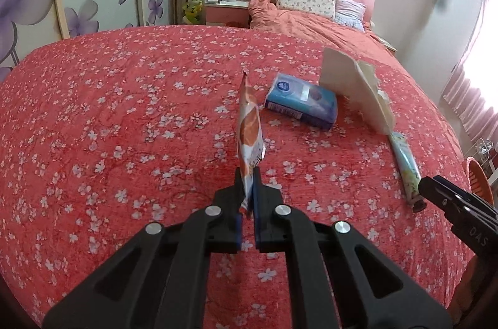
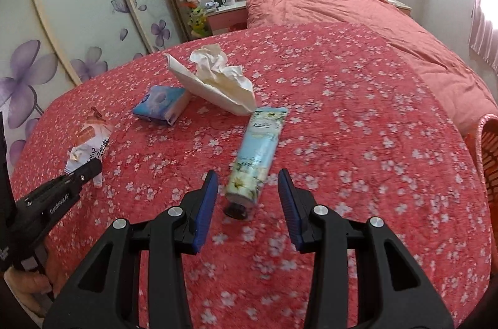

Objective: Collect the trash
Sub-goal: 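Grasp the snack bag with the left tool while the right tool grasps the hand cream tube, then carry the snack bag and hand cream tube over the orange basket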

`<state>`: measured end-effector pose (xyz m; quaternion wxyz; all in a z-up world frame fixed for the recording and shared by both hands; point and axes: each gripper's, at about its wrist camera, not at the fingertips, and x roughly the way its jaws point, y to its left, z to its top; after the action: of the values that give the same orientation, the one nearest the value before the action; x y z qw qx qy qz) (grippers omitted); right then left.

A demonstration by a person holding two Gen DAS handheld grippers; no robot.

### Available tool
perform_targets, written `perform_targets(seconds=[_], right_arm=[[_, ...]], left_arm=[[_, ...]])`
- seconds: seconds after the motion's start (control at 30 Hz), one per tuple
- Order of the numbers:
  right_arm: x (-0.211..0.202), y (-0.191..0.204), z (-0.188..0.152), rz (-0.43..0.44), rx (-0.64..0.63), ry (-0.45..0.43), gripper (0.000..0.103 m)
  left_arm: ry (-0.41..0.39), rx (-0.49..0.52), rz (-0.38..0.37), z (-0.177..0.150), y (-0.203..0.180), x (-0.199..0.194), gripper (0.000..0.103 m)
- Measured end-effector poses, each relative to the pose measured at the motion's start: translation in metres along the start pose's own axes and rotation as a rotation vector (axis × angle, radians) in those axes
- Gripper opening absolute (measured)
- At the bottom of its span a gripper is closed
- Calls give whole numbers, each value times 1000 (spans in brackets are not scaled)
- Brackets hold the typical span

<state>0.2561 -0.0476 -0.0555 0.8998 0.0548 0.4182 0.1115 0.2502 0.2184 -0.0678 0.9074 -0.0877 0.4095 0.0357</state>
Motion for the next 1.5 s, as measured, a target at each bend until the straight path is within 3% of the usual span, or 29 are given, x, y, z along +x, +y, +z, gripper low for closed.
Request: perform_targets(seconds=[0.3, 0.87, 1.23, 1.5], right_arm=[[15, 1, -5, -39, -15, 33, 31], [20, 4, 1, -48, -26, 23, 30], [2, -16, -13, -56, -34, 6, 27], [-24, -43, -20, -75, 3, -37, 27]], left_arm=[[34, -59, -23, 0, 12, 10, 6], [34, -83, -45, -5, 15, 9, 6], [29, -63, -31, -4, 13, 6, 6], [-10, -28, -56, -4, -8, -15, 6]])
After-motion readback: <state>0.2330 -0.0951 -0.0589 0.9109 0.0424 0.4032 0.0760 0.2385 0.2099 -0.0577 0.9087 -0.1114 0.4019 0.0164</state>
